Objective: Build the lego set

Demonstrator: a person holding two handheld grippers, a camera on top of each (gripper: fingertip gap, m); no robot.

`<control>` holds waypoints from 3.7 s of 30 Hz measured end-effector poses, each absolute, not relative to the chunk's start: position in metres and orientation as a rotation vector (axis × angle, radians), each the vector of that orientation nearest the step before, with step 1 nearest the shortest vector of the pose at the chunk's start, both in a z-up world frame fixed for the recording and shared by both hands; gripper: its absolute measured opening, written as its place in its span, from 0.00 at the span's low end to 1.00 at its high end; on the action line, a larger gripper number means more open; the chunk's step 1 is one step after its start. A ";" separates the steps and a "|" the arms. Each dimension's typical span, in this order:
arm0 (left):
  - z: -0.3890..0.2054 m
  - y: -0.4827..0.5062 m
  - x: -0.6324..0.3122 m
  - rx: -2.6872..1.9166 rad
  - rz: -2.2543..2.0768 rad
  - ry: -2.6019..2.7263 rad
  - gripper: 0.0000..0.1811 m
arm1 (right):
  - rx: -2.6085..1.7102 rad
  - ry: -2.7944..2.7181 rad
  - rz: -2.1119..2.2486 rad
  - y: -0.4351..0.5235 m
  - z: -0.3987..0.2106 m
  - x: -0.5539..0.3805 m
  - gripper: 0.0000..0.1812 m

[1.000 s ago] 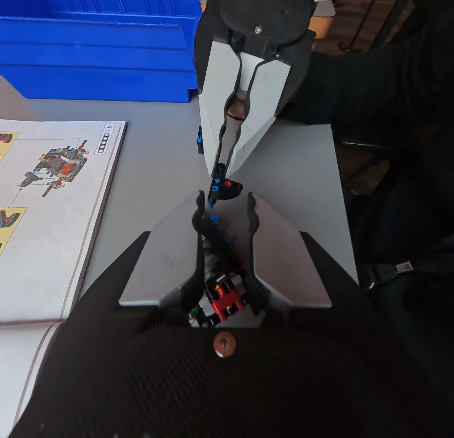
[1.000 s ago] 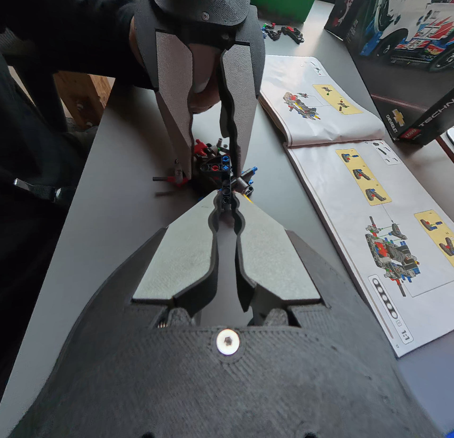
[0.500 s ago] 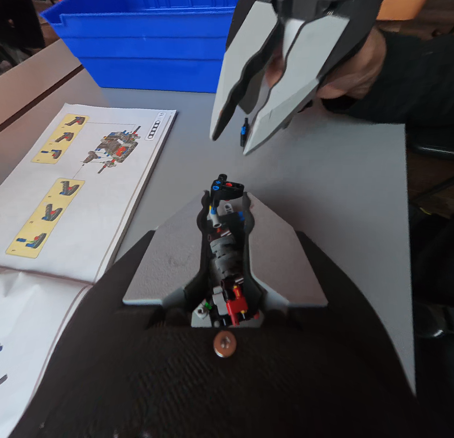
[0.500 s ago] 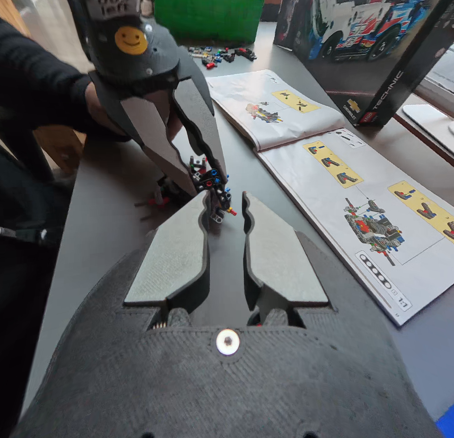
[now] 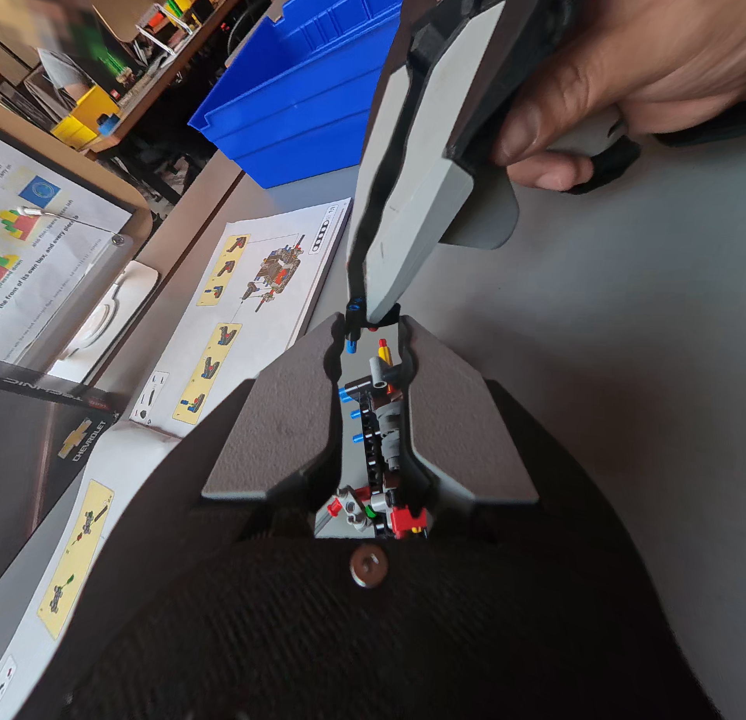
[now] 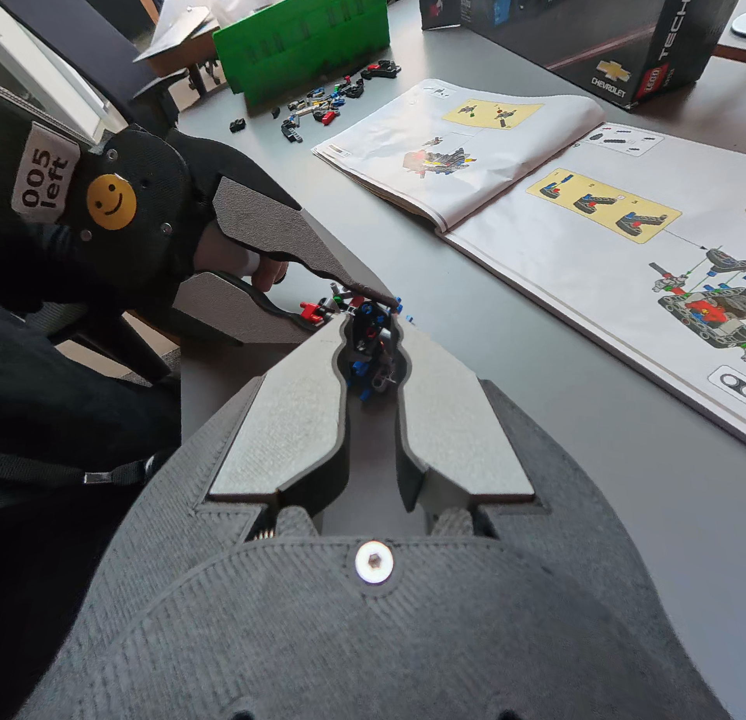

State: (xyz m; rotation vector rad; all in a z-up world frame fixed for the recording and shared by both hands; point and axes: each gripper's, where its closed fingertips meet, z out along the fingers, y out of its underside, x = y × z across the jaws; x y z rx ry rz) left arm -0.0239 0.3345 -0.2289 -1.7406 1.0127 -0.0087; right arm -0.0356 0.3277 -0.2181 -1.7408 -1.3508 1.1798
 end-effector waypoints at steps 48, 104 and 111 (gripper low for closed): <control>-0.279 0.259 -0.082 -2.112 -0.600 0.988 0.20 | -1.679 -1.763 0.826 0.294 -0.258 0.008 0.05; -0.273 0.276 -0.089 -1.899 -0.399 1.179 0.15 | -1.464 -1.858 0.811 0.284 -0.253 -0.001 0.05; -0.270 0.275 -0.089 -1.889 -0.424 1.172 0.15 | -1.300 -1.765 0.948 0.274 -0.243 0.008 0.05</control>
